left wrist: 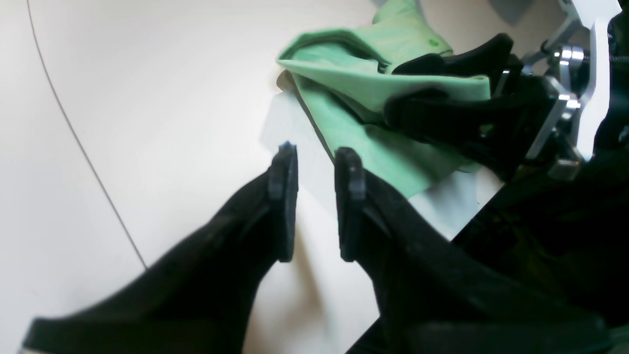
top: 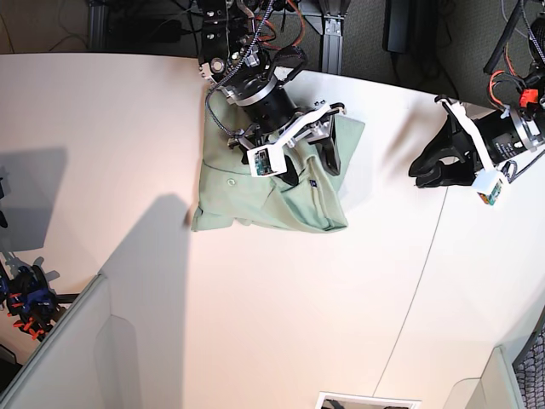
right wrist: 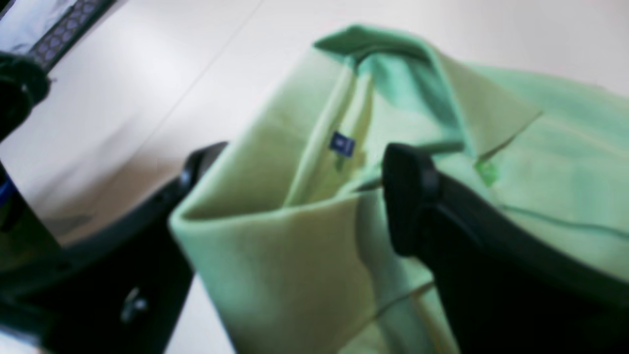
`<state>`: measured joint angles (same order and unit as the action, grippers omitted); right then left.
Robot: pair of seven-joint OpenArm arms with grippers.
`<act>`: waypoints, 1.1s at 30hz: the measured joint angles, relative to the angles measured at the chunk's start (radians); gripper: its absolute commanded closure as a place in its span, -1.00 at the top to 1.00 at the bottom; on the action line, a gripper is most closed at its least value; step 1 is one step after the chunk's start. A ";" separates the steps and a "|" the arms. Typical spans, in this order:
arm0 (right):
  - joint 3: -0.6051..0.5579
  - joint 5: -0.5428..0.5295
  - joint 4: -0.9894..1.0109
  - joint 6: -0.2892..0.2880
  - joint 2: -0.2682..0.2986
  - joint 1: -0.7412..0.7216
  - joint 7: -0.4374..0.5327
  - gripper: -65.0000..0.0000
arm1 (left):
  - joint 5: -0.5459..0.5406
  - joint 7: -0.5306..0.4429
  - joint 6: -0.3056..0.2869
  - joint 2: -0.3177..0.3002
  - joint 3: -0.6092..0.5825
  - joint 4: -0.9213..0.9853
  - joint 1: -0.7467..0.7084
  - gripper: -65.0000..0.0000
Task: Fold the T-shirt properly
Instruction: 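Press and square the folded shirt edges with both grippers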
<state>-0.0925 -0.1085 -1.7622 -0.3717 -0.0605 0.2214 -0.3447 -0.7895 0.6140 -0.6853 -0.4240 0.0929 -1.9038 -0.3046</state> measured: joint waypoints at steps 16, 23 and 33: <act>0.316 0.064 -0.278 -0.002 0.098 -0.089 0.003 -1.00 | 0.212 -0.068 -0.003 0.014 -0.270 -0.237 0.003 -1.00; 0.433 0.023 -0.048 -0.003 0.232 -0.225 -0.016 -1.00 | 0.608 -0.166 0.002 0.148 -0.586 -0.048 0.082 -1.00; 0.142 0.008 0.448 -0.002 0.276 -0.446 0.033 -1.00 | 0.675 -0.172 0.101 0.266 -0.647 0.240 0.195 -1.00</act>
<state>0.0498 -0.1001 -1.3144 -0.3737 0.2157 -0.2245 -0.3115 -0.1146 0.4419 -0.5838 -0.1581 -0.5541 -1.6634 -0.1097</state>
